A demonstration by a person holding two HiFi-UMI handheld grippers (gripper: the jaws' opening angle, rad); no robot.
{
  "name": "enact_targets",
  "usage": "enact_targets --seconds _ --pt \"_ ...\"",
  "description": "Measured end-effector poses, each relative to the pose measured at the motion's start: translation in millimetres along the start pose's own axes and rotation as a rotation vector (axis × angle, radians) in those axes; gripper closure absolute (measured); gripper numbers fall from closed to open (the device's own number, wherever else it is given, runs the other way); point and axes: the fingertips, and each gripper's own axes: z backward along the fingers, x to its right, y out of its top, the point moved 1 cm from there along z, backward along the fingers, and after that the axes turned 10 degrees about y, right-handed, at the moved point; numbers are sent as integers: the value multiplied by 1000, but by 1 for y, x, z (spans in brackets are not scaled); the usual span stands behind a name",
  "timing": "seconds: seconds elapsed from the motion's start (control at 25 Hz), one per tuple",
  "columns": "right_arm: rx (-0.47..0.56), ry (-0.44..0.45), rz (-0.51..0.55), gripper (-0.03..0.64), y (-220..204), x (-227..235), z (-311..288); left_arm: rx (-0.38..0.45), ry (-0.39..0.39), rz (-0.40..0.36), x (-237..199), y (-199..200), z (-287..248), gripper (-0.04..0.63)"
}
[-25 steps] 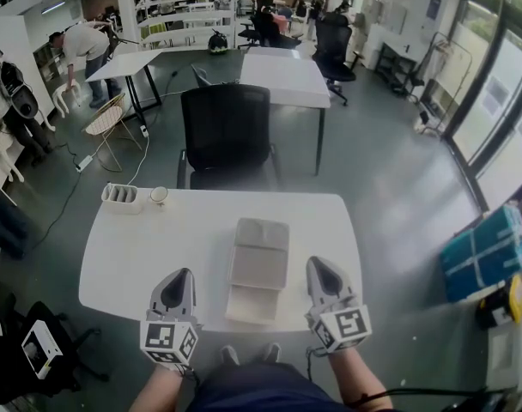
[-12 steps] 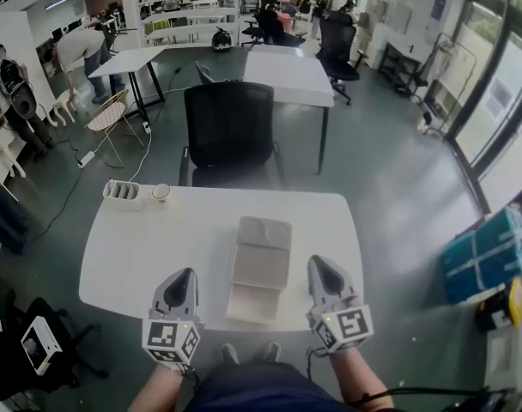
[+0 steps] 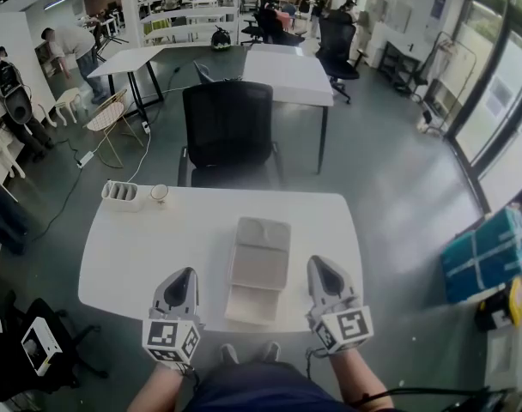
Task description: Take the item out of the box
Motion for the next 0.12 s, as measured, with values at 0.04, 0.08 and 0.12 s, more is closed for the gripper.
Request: enact_targets --seconds 0.04,0.08,0.12 --pt "1 -2 -1 600 0 2 0 -1 0 0 1 0 -1 563" --pt "2 -4 -2 600 0 3 -1 -2 -1 0 1 0 -3 563" --pt "3 -6 -3 600 1 5 -1 -3 -1 0 2 0 -4 563"
